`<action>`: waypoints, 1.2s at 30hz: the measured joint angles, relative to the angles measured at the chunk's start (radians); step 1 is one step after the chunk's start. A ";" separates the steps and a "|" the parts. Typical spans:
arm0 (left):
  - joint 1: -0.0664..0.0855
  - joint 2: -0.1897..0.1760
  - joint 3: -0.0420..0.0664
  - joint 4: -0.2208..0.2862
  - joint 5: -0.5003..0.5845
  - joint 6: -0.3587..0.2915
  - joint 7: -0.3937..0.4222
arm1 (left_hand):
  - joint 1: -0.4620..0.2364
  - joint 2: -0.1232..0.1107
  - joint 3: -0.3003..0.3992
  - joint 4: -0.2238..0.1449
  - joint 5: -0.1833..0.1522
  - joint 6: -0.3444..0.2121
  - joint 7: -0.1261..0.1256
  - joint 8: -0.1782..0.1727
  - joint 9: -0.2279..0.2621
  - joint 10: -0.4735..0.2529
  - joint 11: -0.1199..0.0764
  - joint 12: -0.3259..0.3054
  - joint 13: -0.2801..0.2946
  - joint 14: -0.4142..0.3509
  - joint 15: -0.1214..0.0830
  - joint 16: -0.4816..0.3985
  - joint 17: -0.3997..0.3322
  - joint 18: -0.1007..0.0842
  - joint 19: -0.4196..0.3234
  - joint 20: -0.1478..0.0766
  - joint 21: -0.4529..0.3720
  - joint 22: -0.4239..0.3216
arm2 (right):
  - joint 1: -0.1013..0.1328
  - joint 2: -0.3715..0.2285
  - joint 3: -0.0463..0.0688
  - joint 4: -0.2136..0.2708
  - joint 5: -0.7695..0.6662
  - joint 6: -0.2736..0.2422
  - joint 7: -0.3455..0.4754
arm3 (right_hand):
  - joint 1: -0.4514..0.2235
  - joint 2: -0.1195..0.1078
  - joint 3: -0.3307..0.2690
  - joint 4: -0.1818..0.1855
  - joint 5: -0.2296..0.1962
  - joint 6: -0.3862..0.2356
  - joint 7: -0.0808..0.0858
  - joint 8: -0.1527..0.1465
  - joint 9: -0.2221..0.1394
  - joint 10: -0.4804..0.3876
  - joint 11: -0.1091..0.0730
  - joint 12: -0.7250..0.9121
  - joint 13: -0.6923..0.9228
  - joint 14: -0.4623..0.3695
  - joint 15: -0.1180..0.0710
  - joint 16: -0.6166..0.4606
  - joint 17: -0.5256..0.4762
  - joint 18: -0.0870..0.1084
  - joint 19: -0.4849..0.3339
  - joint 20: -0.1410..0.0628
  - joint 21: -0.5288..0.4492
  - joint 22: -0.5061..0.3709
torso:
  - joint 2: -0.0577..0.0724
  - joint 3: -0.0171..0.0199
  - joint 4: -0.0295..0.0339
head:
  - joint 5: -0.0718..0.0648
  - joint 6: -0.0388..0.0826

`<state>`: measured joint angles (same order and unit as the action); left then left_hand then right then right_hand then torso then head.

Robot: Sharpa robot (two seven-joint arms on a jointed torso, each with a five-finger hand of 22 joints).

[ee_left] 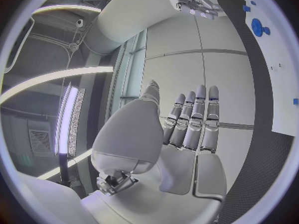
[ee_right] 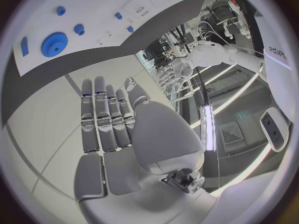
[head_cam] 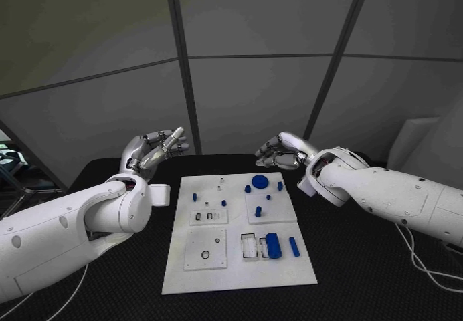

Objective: Assemble the parts on the task board

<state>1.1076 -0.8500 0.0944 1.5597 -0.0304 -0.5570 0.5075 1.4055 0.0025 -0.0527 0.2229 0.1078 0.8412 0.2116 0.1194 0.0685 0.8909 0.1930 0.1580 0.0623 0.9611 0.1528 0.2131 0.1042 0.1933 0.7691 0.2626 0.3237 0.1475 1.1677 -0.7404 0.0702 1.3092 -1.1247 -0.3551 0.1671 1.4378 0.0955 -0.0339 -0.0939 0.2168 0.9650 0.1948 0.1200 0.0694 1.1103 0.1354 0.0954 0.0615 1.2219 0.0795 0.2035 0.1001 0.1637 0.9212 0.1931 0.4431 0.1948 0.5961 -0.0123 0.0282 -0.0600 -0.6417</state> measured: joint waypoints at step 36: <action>-0.004 -0.045 0.000 0.133 -0.018 0.051 -0.028 | 0.013 0.006 -0.018 -0.026 0.000 0.042 0.013 -0.018 -0.002 0.039 -0.007 -0.015 0.000 0.051 -0.012 -0.016 0.006 0.000 0.058 -0.009 0.025 0.004 | 0.055 0.065 0.001 0.003 -0.560 0.266 -0.313 | -0.065 -0.136 0.183 0.039 -0.003 0.025 -0.043 -0.054 -0.002 -0.021 -0.041 -0.029 0.005 0.242 -0.074 0.662 0.571 -0.017 0.243 -0.079 0.729 0.650 | 0.126 -0.0166 0.0593 | -0.052 0.027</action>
<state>1.1038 -0.8949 0.0944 1.6928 -0.0482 -0.5058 0.4792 1.4189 0.0080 -0.0702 0.1970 0.1078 0.8828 0.2249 0.1014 0.0668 0.9298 0.1859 0.1431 0.0620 1.0116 0.1411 0.1974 0.1100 0.1931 0.8274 0.2539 0.3486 0.1515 1.2227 -0.6758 0.0711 1.3118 -1.6849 -0.0893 -0.1459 1.3723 -0.0407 0.1487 -0.0549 0.2140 0.9904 0.1517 0.0658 0.0670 1.0895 0.0946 0.0667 0.0662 1.4635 0.0052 0.8660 0.6709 0.1471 1.1642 0.1146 1.1724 0.8450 0.7221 -0.0289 0.0874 -0.1123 -0.6147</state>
